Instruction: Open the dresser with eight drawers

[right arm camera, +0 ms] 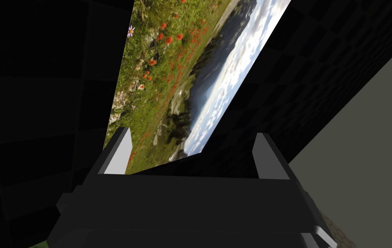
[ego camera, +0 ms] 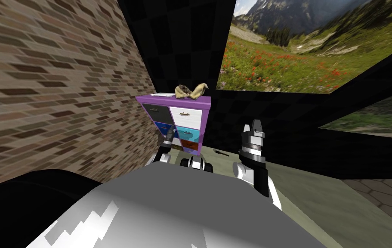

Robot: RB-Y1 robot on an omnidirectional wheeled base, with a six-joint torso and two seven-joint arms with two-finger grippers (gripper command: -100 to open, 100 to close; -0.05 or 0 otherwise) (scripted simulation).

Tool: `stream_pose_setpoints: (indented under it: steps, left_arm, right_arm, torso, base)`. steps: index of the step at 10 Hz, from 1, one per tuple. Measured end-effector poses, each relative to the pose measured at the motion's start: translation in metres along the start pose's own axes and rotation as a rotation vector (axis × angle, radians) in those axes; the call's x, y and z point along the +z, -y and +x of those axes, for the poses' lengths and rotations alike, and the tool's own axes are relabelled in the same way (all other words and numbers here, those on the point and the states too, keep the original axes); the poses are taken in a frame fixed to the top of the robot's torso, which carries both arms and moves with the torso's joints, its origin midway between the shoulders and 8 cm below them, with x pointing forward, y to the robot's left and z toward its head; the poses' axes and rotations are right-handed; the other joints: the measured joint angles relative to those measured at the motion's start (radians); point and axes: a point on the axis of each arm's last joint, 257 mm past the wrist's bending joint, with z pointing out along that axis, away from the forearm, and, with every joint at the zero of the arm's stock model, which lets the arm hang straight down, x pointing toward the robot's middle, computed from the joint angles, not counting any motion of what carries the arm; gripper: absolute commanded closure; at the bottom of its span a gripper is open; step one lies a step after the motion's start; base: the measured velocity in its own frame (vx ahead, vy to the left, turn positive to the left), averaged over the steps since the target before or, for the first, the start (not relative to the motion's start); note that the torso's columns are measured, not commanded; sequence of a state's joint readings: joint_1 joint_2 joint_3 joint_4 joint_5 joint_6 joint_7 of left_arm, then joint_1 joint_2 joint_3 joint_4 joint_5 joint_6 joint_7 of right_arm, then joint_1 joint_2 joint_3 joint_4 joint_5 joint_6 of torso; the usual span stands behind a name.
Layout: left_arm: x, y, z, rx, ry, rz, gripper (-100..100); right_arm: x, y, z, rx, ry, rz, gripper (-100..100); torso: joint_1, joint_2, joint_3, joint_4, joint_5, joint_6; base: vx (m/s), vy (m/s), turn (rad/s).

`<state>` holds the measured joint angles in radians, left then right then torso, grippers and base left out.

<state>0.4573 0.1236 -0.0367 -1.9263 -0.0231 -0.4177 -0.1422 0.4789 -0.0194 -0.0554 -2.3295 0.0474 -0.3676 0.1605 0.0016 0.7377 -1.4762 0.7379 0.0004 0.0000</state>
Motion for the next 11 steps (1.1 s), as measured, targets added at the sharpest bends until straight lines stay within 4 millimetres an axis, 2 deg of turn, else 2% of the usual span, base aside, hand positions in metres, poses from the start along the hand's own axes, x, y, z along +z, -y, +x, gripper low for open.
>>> stream_pose_setpoints:
  steps: [5,11]
  left_arm:
    - [-0.006,-0.042,0.013,0.025,-0.036,-0.068,-100]
    - [-0.016,-0.082,0.024,0.031,-0.057,-0.133,-100]
  right_arm:
    - [0.0,0.0,0.0,0.0,0.0,0.0,0]
    - [0.0,0.0,0.0,0.0,0.0,0.0,0]
  torso:
    - [-0.001,0.001,0.0,0.0,0.0,0.0]
    - [-0.003,0.0,0.0,0.0,-0.001,0.0]
  base:
    - [0.004,-0.09,-0.005]
    - [0.006,-0.066,-0.004]
